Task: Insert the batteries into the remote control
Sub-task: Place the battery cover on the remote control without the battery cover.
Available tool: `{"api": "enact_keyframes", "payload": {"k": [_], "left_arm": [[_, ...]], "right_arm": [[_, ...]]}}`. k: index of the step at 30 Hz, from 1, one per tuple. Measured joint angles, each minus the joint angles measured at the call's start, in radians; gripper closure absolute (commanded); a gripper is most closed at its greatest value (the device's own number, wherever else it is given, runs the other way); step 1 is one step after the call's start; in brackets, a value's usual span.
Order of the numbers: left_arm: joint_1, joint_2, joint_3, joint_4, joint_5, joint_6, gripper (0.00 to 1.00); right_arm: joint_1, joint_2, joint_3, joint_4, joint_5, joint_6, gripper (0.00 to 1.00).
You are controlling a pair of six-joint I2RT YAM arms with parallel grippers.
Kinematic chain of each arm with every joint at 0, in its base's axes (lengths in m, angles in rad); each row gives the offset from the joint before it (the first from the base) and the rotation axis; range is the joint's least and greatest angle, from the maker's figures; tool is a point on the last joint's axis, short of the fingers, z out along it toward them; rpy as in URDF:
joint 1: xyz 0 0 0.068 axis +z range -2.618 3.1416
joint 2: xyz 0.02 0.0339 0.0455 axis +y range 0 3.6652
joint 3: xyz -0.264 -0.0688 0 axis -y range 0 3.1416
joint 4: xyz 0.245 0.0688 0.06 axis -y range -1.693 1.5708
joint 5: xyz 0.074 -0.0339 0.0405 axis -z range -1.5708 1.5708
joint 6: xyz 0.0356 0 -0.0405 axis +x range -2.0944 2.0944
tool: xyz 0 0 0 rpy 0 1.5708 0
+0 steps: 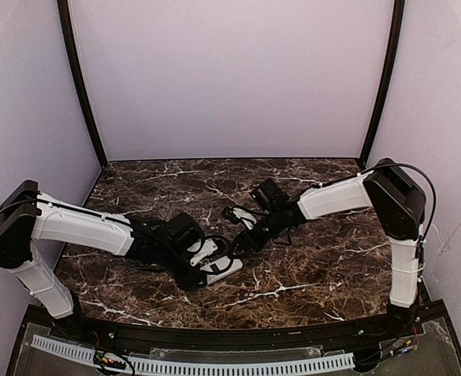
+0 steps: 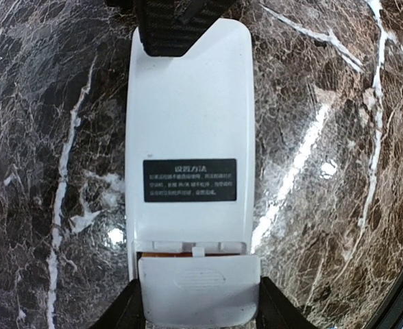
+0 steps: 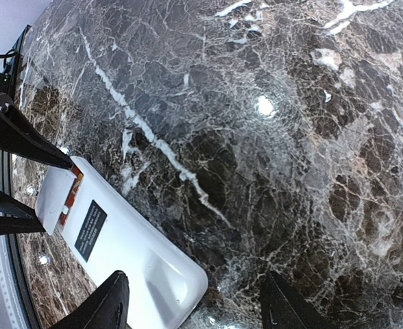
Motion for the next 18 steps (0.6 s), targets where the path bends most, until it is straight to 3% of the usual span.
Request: {"api": "enact_keyframes", "payload": {"k": [10,18], "left_arm": [[0.001,-0.022,0.019,-0.06,-0.056,0.069,0.48],[0.001,-0.037,0.019,-0.067,-0.081,0.097,0.48]], "right_arm": [[-0.007,-0.003,0.0,-0.006,0.002,0.016,0.37],[-0.014,-0.038,-0.039,-0.051,0.01,0.045,0.56]]}}
